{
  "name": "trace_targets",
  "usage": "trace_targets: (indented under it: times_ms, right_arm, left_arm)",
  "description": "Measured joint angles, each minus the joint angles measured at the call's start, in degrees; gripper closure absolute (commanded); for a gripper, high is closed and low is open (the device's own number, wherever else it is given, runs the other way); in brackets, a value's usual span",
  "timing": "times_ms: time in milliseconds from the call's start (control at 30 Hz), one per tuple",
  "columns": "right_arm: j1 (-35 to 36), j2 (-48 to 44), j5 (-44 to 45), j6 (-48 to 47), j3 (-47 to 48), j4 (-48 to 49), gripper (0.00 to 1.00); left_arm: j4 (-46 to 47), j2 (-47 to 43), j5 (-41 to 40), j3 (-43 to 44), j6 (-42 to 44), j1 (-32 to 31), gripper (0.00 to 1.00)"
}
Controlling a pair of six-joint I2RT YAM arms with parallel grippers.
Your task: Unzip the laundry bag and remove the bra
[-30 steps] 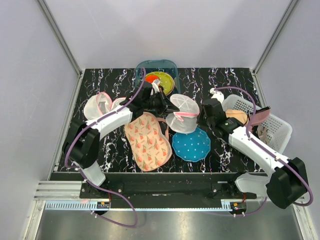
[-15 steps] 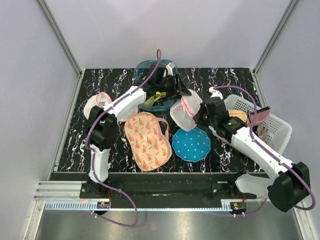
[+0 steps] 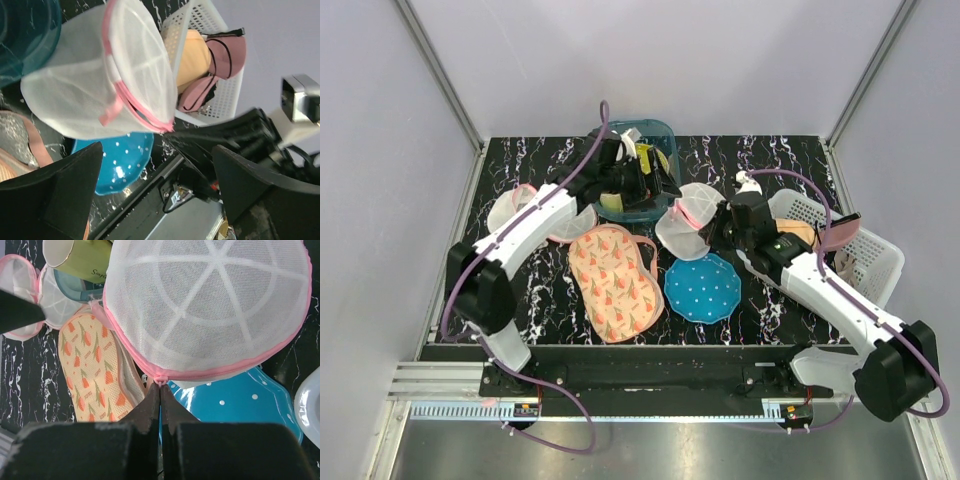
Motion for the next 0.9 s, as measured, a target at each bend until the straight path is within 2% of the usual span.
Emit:
trace_targets:
  times_ms: [133,300,400,433,500,533,567,733,900]
  right_arm:
    - [0.0,0.9,-0.8,0.0,0.0,0.9,1.00]
    - [0.0,1.4,-1.0,0.0,0.0,1.4,1.00]
    - [0.0,1.4,-0.8,0.0,0.0,1.4,1.00]
    - [0.0,1.3,-0.8,0.0,0.0,1.4,1.00]
    - [0.0,1.3,-0.7,0.0,0.0,1.4,1.00]
    - [0.0,1.3,-0.6,0.0,0.0,1.4,1.00]
    - [0.0,1.3,-0.6,0.0,0.0,1.4,1.00]
    - [0.0,0.5,1.2,-0.1,-0.3,0.2,1.00]
    - [-1.0,-4.4,5.0,-1.6,-2.2,-1.8,1.00]
  left_arm:
    - [1.9,-5.4,-0.8,-4.6,-2.9,-0.6,0.05]
    - [5.1,-1.7,-0.2,-5.1,-5.9,-2.6,0.06]
    - [6.1,3.0,0.2,-5.0,-7.2,-3.7,0.17]
    - [6.3,4.4,0.3,-5.0,-7.6,-3.8,0.36]
    - [6.3,7.0,0.3,-4.5,-8.3,-4.1,0.61]
    - [6.3,8.2,0.5,-3.9,-8.2,-4.2,0.92]
    - [6.4,8.7,0.5,-3.5,-8.7,-4.2,1.00]
    - [5.5,9.4,1.2,1.0,-7.5,-3.8,1.00]
    - [5.2,9.2,1.8,2.2,-6.8,-1.0,1.00]
